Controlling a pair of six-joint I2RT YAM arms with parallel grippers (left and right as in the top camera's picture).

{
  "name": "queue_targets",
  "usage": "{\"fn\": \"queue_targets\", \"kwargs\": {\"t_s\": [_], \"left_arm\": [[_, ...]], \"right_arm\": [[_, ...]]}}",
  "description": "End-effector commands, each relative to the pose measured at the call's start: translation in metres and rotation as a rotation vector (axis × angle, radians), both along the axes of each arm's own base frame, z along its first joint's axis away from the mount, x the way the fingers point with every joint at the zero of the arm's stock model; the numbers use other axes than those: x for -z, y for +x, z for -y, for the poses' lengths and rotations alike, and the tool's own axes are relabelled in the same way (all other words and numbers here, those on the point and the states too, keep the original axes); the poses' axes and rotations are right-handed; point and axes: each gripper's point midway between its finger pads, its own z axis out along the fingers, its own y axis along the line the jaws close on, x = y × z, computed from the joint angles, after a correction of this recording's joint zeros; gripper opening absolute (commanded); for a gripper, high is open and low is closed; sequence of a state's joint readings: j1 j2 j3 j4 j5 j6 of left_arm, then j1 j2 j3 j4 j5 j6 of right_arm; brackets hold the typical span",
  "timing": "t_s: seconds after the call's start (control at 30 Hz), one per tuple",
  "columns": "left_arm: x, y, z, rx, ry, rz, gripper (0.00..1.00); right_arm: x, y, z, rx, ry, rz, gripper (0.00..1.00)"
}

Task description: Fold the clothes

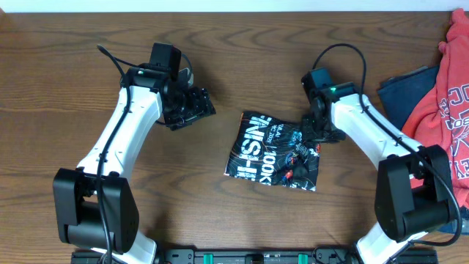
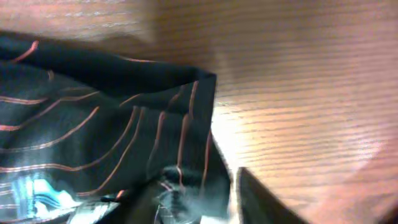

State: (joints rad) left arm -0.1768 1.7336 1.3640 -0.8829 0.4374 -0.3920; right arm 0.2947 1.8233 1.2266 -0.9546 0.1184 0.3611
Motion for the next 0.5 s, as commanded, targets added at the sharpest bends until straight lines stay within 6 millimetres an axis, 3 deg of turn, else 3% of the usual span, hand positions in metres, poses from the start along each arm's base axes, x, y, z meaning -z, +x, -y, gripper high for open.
{"fn": "queue_targets", "kwargs": {"t_s": [0.0, 0.07, 0.2, 0.33, 0.47], "left_arm": [[-0.008, 0.003, -0.003, 0.004, 0.01, 0.029, 0.73], [-0.008, 0.003, -0.003, 0.01, 0.012, 0.029, 0.73], [-0.007, 0.003, -0.006, 0.006, 0.03, 0.031, 0.73], [-0.007, 0.003, -0.006, 0.005, 0.029, 0.031, 0.74], [-0.007, 0.003, -0.006, 0.005, 0.03, 0.03, 0.74]], "right_arm": [[-0.008, -0.006, 0.008, -0.01, -0.037, -0.011, 0.46], [-0.011, -0.015, 0.011, -0.004, -0.046, -0.042, 0.41], [-0.027, -0.024, 0.014, 0.024, -0.016, -0.05, 0.43], [-0.046, -0.036, -0.012, -0.088, 0.132, -0.052, 0.46], [-0.047, -0.049, -0.033, -0.151, 0.21, -0.088, 0.51]]}}
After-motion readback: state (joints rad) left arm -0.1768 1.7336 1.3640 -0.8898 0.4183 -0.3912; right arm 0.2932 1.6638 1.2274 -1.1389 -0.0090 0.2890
